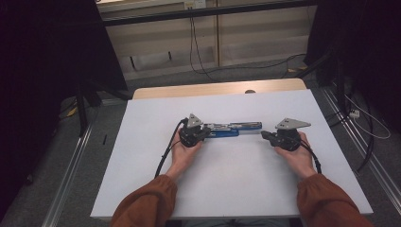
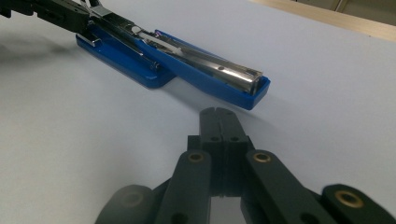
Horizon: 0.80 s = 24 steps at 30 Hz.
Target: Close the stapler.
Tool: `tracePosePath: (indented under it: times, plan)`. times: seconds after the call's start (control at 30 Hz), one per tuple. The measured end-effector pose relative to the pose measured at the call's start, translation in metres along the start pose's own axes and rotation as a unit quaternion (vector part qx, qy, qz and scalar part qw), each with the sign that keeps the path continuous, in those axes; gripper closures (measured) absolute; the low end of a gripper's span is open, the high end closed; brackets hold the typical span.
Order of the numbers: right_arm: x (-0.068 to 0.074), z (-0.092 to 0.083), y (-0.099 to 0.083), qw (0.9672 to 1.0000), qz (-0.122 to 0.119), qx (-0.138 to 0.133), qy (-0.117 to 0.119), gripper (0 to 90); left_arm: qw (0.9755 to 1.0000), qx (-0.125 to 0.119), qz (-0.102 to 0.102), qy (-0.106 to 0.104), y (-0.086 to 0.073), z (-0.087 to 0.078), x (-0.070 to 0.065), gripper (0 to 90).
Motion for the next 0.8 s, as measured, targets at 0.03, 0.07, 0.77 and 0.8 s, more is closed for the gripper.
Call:
tracePosePath:
  times: [0.03, 0.07, 0.77, 0.8]
  plan:
    - [-0.001, 0.001, -0.001, 1.0, -0.001, 0.003, -0.002, 90.0, 1.0, 0.003, 0.003, 0.001, 0.001, 0.0, 0.0, 90.0]
    - [-0.001, 0.001, -0.001, 1.0, 0.001, 0.004, -0.002, 90.0, 1.0, 0.004, 0.003, 0.003, 0.001, 0.001, 0.001, 90.0]
    - [0.0, 0.02, 0.007, 0.9989, -0.002, 0.046, 0.0, 90.0, 0.9999, 0.008, -0.006, -0.004, 0.002, 0.001, 0.002, 90.0]
    - [0.0, 0.021, 0.006, 0.9988, -0.003, 0.049, 0.002, 90.0, 0.9999, 0.007, -0.006, -0.004, 0.002, 0.002, 0.002, 90.0]
Point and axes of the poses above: each handheld gripper's, and its own axes: z roughly forward along the jaws, y roughly out of its top, x roughly to its left, the point moved 5 cm from there along z, roughly forward along the jaws, and after that the axes turned 12 degrees about -y, right-handed, at the moved point
